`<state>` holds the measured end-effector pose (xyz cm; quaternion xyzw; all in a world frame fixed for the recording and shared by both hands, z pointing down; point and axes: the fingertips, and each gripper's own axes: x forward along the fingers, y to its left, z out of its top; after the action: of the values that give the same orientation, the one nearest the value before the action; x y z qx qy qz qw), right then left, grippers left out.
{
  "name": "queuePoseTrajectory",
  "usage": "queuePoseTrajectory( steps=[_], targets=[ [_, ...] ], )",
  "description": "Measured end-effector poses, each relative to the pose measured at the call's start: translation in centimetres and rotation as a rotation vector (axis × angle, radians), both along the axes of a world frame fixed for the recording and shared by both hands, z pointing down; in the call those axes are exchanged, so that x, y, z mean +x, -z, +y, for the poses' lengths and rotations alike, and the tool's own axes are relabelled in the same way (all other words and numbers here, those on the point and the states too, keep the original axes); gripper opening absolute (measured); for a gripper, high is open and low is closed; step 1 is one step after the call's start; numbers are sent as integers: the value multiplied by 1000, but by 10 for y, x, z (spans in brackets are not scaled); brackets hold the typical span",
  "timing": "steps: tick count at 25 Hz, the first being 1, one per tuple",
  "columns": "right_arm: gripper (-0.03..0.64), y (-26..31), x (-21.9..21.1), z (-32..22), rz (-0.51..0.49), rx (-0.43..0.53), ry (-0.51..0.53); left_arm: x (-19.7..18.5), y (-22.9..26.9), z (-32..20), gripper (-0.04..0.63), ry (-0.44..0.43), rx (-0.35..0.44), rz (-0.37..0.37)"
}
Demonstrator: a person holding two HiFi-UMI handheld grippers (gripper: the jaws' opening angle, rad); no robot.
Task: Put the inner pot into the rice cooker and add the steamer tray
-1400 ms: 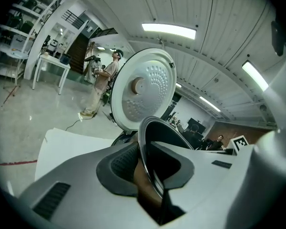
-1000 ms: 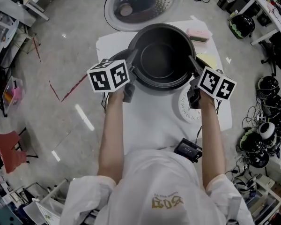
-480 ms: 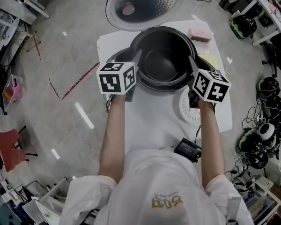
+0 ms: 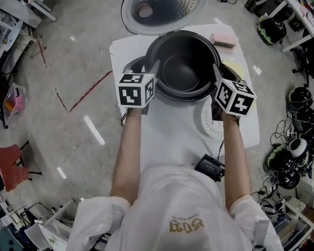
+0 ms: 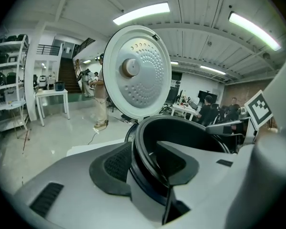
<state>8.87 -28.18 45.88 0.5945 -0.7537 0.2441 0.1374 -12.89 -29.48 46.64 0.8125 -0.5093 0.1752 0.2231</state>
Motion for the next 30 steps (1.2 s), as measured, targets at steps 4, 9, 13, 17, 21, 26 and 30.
queuePoseTrajectory(
  steps=[4, 9, 13, 17, 21, 26, 30],
  targets=[
    [117, 3, 2, 6, 12, 29, -12, -3, 3, 3, 196, 25, 48, -4],
    [122, 15, 1, 17, 4, 62, -7, -8, 17, 9, 195, 36, 105, 9],
    [123, 24, 7, 34, -8, 83, -14, -8, 28, 24, 192, 31, 132, 40],
    [121, 27, 18, 61, -17, 91, -39, -7, 28, 53, 187, 14, 130, 65],
    [121, 28, 27, 95, -38, 103, -77, -7, 27, 87, 178, -7, 136, 79],
    [121, 20, 42, 140, -58, 103, -133, 3, 21, 129, 169, -31, 136, 103],
    [121, 0, 53, 177, -39, 66, -162, 18, 2, 160, 163, -58, 96, 133]
  ],
)
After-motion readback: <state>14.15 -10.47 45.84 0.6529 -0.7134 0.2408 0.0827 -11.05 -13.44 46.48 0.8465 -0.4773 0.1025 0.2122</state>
